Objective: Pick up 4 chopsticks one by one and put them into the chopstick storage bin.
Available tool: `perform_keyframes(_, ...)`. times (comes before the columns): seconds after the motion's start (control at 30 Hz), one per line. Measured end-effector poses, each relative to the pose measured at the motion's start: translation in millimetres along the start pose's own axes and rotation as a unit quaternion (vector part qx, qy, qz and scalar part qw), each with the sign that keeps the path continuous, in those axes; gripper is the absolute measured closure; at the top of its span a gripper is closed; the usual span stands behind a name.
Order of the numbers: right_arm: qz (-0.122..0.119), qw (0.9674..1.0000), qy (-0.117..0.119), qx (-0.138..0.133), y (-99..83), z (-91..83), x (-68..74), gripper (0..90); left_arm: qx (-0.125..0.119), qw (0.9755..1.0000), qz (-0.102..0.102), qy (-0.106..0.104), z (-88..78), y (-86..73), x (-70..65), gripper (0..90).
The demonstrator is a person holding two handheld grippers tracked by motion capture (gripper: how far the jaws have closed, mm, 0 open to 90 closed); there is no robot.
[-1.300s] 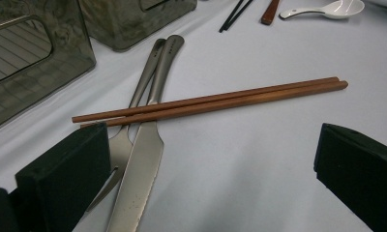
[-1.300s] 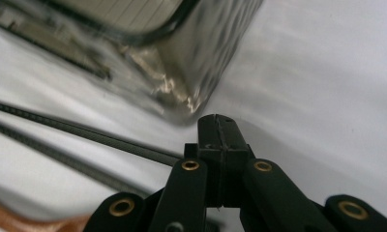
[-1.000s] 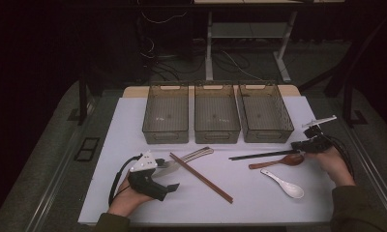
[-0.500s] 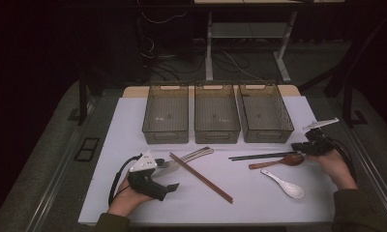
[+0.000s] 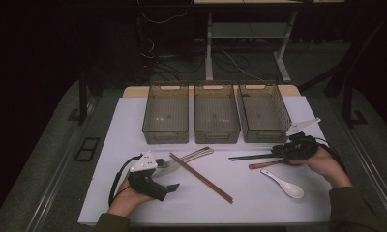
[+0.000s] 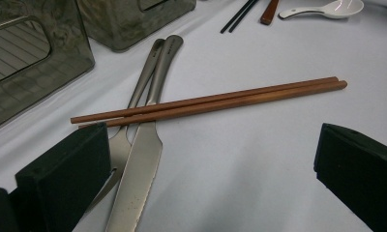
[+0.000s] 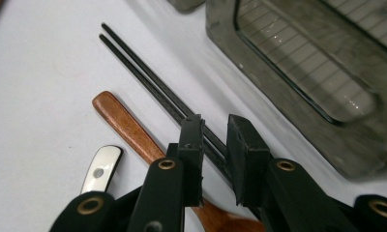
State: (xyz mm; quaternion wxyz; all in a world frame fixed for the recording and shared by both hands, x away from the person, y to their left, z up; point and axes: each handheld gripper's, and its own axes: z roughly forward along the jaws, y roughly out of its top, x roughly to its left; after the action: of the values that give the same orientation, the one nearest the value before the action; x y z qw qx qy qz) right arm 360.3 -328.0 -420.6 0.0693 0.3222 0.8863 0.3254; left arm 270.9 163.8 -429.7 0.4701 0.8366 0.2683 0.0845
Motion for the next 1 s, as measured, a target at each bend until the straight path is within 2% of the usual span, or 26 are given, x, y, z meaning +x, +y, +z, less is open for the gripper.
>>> perform_keyframes(0.17,-0.015,0.9996,0.008,0.022,1.1,5.4,3.7,77.6,0.001,1.0000,0.000,0.000,-0.2,-0.1,0.5,0.0)
perform_keyframes(0.23,-0.019,0.9994,0.003,0.030,-0.5,4.6,3.8,80.8,0.000,1.0000,0.000,-0.001,-0.1,-0.1,0.4,0.0)
perform_keyframes(0.37,-0.013,0.9990,-0.010,0.041,-5.4,1.1,0.0,86.4,0.000,1.0000,0.000,-0.001,-0.1,0.0,0.0,0.0)
perform_keyframes(0.53,-0.015,0.9985,-0.023,0.047,-8.2,1.3,-1.9,88.8,0.000,1.0000,0.000,0.000,0.2,0.0,-0.1,0.0)
perform_keyframes(0.57,-0.012,0.9984,-0.029,0.046,-8.1,0.2,-2.5,88.9,0.000,1.0000,0.000,0.000,-0.2,0.0,0.0,0.0)
perform_keyframes(0.63,0.013,0.9985,-0.044,0.032,-11.0,-8.1,-8.9,89.4,-0.001,1.0000,0.000,0.001,-0.8,0.0,0.3,0.0)
perform_keyframes(0.67,0.013,0.9985,-0.044,0.032,-11.0,-8.1,-8.9,89.4,-0.001,1.0000,0.000,0.001,-0.8,-0.1,0.5,0.0)
perform_keyframes(0.7,0.030,0.9974,-0.060,0.026,-15.3,-14.7,-13.5,89.5,-0.002,1.0000,-0.001,0.000,-0.8,-0.3,0.6,0.0)
perform_keyframes(1.0,0.062,0.9930,-0.096,0.032,-29.3,-19.4,-26.5,89.5,0.000,1.0000,-0.001,0.000,0.1,-0.1,0.0,0.0)
